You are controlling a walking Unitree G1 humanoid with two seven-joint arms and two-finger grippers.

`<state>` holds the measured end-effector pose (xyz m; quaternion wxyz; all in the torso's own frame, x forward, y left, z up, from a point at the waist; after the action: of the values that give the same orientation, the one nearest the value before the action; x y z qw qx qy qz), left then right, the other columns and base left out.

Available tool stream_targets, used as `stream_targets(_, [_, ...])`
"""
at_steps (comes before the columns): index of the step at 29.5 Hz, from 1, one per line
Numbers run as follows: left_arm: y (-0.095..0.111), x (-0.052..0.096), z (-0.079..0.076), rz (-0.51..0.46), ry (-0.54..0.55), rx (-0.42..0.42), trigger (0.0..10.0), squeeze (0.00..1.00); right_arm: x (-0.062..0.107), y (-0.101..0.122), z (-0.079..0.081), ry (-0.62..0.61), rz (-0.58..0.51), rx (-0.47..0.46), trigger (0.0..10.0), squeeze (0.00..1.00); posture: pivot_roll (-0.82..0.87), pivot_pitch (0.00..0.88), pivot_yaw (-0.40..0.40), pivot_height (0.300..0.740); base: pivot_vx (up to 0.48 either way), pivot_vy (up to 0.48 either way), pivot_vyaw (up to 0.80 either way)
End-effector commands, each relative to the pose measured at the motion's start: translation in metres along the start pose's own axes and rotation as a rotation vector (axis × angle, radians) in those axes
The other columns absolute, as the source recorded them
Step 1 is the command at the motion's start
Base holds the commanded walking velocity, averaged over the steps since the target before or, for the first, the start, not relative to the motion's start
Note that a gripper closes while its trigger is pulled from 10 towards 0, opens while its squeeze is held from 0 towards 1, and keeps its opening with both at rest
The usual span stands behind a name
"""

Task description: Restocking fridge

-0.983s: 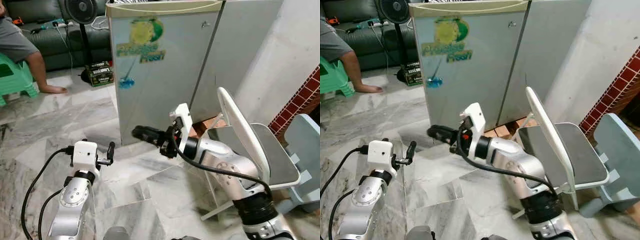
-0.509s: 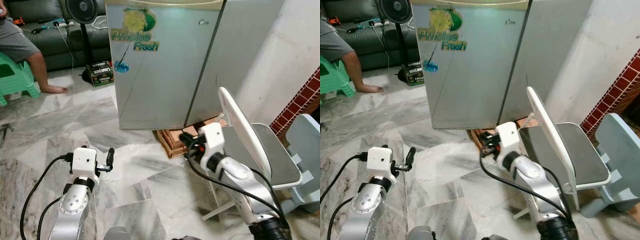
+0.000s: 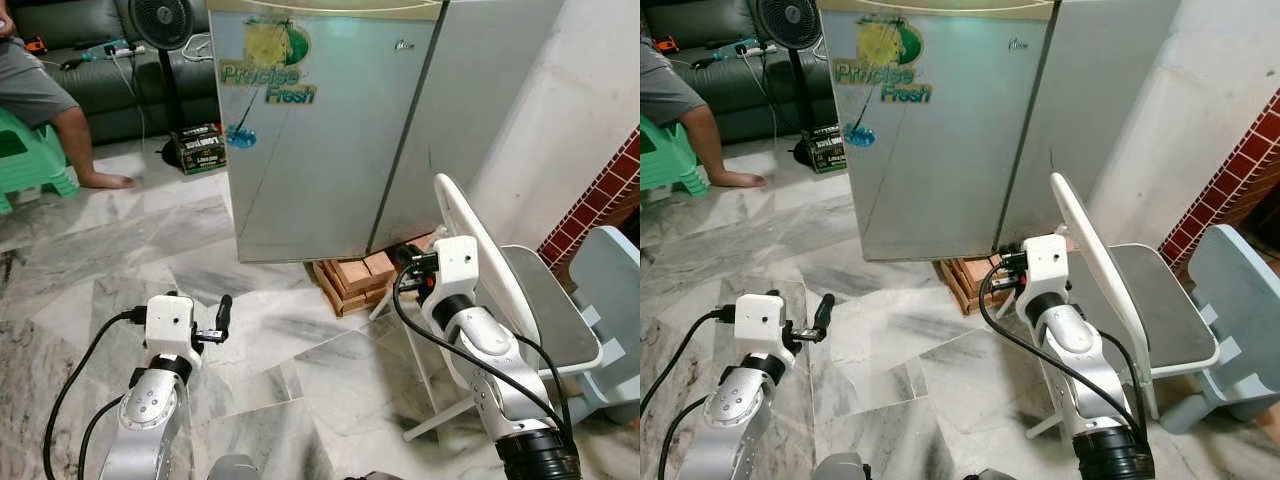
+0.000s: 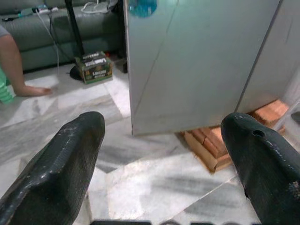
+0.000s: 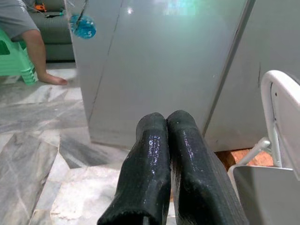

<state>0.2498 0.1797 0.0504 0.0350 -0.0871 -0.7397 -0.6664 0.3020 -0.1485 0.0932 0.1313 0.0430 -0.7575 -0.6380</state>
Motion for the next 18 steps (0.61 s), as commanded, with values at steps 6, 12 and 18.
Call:
stream_targets(6, [0.003,0.001,-0.003,-0.017,-0.023,0.018,10.0,0.0,-0.006,0.008,0.001,-0.032,-0.027,0.009,10.0,0.0,0.08,0.0,-0.033,0.74,0.472,0.0,0.71])
stream_targets(12, [0.003,-0.001,-0.004,-0.019,-0.029,0.025,10.0,0.0,-0.013,0.015,0.006,-0.047,-0.052,0.0,10.0,0.0,0.08,0.0,-0.034,0.74,0.472,0.0,0.0])
stream_targets(18, [0.003,-0.002,-0.006,-0.022,-0.042,0.034,10.0,0.0,-0.027,0.031,0.02,-0.033,-0.105,-0.002,10.0,0.0,0.07,0.0,-0.034,0.74,0.472,0.0,0.0])
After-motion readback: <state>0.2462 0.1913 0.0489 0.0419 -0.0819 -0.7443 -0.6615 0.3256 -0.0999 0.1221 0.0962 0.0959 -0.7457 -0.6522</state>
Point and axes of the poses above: a point about 5 cm out from each wrist's last joint towards the gripper, its own x axis pointing back from the gripper into the wrist, its own y axis along the axis of the wrist's last joint, z = x × y, the point moved 2 cm from there along -x, pointing out of the wrist towards the gripper, and after that the axes turned 9 degrees about x, right-handed, at the moved point
